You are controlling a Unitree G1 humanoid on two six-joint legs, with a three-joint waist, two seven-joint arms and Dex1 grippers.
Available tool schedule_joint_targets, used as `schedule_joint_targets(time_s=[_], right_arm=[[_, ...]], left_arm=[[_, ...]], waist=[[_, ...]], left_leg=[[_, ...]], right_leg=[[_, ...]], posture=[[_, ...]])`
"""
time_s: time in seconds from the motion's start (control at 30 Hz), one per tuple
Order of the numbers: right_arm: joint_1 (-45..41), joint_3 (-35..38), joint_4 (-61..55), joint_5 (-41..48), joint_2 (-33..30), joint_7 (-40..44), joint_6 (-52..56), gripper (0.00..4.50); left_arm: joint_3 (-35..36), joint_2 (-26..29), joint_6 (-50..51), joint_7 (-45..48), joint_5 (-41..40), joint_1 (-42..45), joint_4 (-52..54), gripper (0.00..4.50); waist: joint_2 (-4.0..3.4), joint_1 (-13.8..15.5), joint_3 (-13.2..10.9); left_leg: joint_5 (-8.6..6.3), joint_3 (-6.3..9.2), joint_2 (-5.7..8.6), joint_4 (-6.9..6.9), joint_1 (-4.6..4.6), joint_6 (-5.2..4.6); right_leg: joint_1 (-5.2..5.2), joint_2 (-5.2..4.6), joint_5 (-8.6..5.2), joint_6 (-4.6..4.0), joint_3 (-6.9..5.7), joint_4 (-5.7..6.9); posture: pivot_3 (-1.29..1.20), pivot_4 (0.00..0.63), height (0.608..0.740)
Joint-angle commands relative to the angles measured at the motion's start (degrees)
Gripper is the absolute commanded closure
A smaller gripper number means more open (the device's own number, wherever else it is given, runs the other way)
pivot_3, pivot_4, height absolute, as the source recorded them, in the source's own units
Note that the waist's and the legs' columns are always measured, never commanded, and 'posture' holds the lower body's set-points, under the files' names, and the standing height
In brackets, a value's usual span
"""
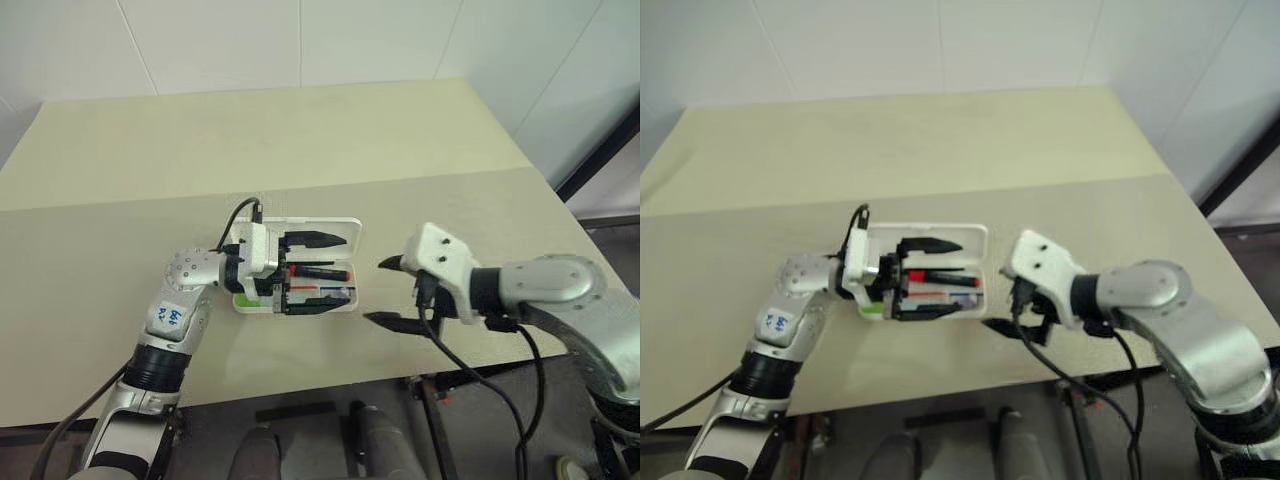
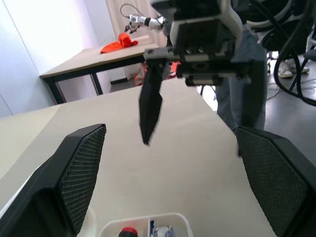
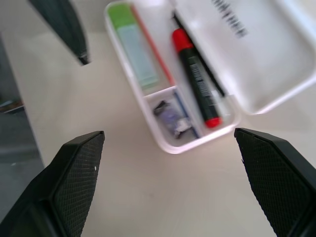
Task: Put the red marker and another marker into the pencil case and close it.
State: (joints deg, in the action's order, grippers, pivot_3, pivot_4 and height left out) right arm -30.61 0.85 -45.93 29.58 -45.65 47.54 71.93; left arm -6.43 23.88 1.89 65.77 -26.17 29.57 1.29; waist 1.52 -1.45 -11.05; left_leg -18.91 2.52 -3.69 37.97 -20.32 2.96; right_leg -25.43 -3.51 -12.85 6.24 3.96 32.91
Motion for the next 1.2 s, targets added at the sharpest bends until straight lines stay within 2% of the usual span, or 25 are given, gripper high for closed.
schedule_joint_targets(time_s=[0.03, 0.23, 0.4, 0.5, 0.77, 0.87, 0.93, 1.13, 1.2], right_arm=[[-2.5, 7.8, -2.6, 3.8, 0.2, -2.2, 3.1, 0.04], [-2.5, 11.0, -2.2, 6.2, -1.5, -5.3, 4.7, 0.04], [-2.3, 10.8, -0.3, 6.2, -3.1, -6.8, 2.6, 0.04], [-2.9, 10.1, 1.0, 5.9, -3.2, -7.5, 1.0, 0.00], [-6.6, 8.0, 3.7, 6.5, -0.8, -10.1, -2.6, 0.00], [-8.3, 6.6, 5.5, 5.1, 1.7, -12.2, -5.8, 0.00], [-8.7, 6.2, 6.2, 4.6, 2.6, -13.1, -7.6, 0.00], [-10.1, 4.8, 10.1, 2.2, 6.3, -15.2, -14.5, 0.00], [-9.4, 5.2, 10.5, 2.9, 7.8, -15.5, -15.5, 0.00]], left_arm=[[2.6, -0.9, 1.6, -1.3, -3.4, 1.8, 2.7, 0.05], [4.8, -1.1, 6.4, -2.1, -8.3, 2.5, 6.8, 0.05], [6.5, -0.5, 10.9, -7.7, -8.7, 4.2, 9.7, 0.05], [6.7, 1.1, 14.3, -10.0, -7.7, 6.6, 9.9, 0.63], [10.2, 2.2, 19.0, -15.3, -8.5, 12.8, 7.5, 3.34], [12.9, 3.3, 23.6, -20.6, -8.3, 17.3, 4.3, 4.42], [13.5, 4.0, 25.2, -21.8, -8.1, 18.5, 3.4, 4.47], [11.8, 10.4, 27.0, -23.2, -0.3, 21.3, -7.7, 4.47], [11.3, 11.2, 25.9, -22.2, 1.3, 21.8, -11.4, 4.47]], waist=[[0.00, 0.0, 0.0], [0.00, 0.0, 0.0], [0.01, 0.0, 0.0], [0.01, 0.0, 0.0], [0.02, -0.1, 0.0], [0.05, -0.1, 0.0], [0.06, -0.2, 0.0], [0.05, -0.2, 0.0], [0.05, -0.2, 0.0]], left_leg=[[0.00, 0.00, 0.00, 0.01, -0.01, 0.00], [0.00, 0.00, 0.00, -0.01, 0.00, 0.00], [0.00, 0.00, 0.00, -0.01, -0.01, 0.00], [0.00, 0.00, 0.00, -0.01, -0.01, 0.00], [0.00, -0.01, 0.00, -0.04, 0.01, 0.00], [0.00, 0.00, 0.00, -0.05, -0.01, 0.00], [0.00, 0.00, 0.00, -0.04, -0.01, 0.00], [0.00, 0.00, 0.00, -0.25, 0.03, 0.00], [0.00, 0.00, 0.00, -0.34, 0.04, 0.00]], right_leg=[[0.00, 0.00, 0.00, 0.00, 0.00, 0.00], [0.00, 0.00, -0.01, -0.01, 0.00, 0.00], [0.00, 0.00, 0.00, 0.00, 0.00, -0.02], [0.00, 0.00, 0.00, 0.00, 0.00, -0.02], [0.00, 0.01, -0.01, 0.00, 0.01, -0.03], [-0.01, 0.01, 0.00, 0.02, 0.01, -0.04], [-0.01, 0.01, 0.01, 0.03, 0.01, -0.04], [-0.07, 0.01, 0.15, 0.29, -0.01, -0.02], [-0.08, 0.01, 0.38, 0.71, -0.02, -0.03]], posture=[[0.00, 0.150, 0.740], [0.00, 0.150, 0.740], [0.00, 0.150, 0.740], [0.00, 0.150, 0.740], [0.00, 0.150, 0.740], [0.00, 0.150, 0.740], [0.00, 0.150, 0.740], [0.00, 0.150, 0.740], [0.00, 0.150, 0.740]])
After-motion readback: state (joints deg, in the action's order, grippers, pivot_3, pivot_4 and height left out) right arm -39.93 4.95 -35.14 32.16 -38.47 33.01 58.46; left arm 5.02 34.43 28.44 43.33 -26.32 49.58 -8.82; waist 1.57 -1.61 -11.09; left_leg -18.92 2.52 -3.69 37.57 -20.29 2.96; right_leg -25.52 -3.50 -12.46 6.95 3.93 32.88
